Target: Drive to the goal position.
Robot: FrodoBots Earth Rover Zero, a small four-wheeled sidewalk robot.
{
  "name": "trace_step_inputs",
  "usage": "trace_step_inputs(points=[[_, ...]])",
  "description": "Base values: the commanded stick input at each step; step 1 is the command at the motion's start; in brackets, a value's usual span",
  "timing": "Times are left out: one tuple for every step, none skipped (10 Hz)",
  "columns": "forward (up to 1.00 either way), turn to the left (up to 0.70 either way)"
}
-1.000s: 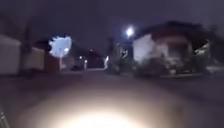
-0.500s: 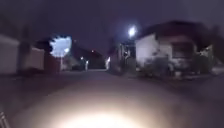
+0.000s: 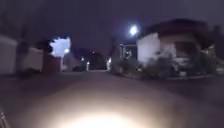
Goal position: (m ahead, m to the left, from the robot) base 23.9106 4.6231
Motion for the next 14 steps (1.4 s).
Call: trace_step_inputs(points=[[0.70,0.00],[0.70,0.00],[0.70,0.00],[0.70,0.00],[0.70,0.00],[0.70,0.00],[0.70,0.00],[0.70,0.00],[0.70,0.00],[0.70,0.00],[0.70,0.00],[0.70,0.00],[0.70,0.00],[0.70,0.00]])
